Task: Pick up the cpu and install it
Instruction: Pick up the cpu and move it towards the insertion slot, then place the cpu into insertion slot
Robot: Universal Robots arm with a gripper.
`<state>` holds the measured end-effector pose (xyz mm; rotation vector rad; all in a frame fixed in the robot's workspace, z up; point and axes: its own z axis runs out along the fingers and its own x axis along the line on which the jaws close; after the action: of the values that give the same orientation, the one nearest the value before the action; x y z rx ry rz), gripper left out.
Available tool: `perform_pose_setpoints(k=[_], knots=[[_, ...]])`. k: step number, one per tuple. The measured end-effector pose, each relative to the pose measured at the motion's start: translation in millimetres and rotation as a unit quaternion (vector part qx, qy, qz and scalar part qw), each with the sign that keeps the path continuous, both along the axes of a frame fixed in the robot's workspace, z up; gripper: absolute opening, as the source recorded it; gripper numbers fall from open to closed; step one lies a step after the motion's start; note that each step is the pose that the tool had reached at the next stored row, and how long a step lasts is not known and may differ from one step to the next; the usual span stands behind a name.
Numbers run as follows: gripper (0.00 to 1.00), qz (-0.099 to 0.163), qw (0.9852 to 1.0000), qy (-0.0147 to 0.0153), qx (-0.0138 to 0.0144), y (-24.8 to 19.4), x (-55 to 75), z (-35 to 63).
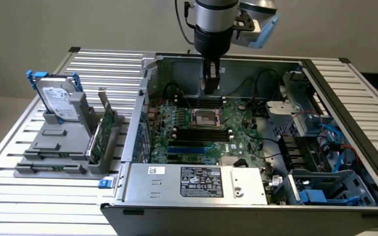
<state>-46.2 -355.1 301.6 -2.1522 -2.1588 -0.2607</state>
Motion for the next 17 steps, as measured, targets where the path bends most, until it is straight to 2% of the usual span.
perform_pose_setpoints(k=[2, 4, 17], knots=[[0.55, -0.001, 1.0000, -0.0012, -0.0023, 2.6, 0.0, 0.0], [0.55, -0.001, 1.0000, -0.0020, -0.0034, 2.8, 0.0, 0.0], [0.55, -0.001, 1.0000, -0.0020, -0.0035, 2.8, 0.0, 0.0]])
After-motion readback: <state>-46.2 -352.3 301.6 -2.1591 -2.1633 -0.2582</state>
